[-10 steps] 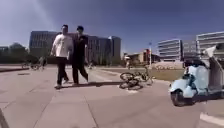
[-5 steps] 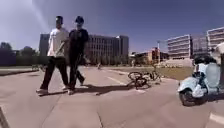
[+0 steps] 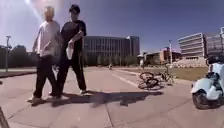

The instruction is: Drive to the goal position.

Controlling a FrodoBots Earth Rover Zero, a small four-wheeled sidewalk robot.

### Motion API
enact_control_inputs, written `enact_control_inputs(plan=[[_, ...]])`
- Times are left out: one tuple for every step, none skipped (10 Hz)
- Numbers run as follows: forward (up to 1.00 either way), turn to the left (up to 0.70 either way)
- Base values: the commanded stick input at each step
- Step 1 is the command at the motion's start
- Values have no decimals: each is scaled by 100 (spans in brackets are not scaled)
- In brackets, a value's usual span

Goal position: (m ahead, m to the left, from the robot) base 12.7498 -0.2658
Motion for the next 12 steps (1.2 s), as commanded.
enact_control_inputs(plan=[[70, 0], [70, 0], [70, 0], [70, 0], [70, 0], [70, 0], [70, 1], [70, 8], [70, 14], [70, 14], [70, 14], [70, 14]])
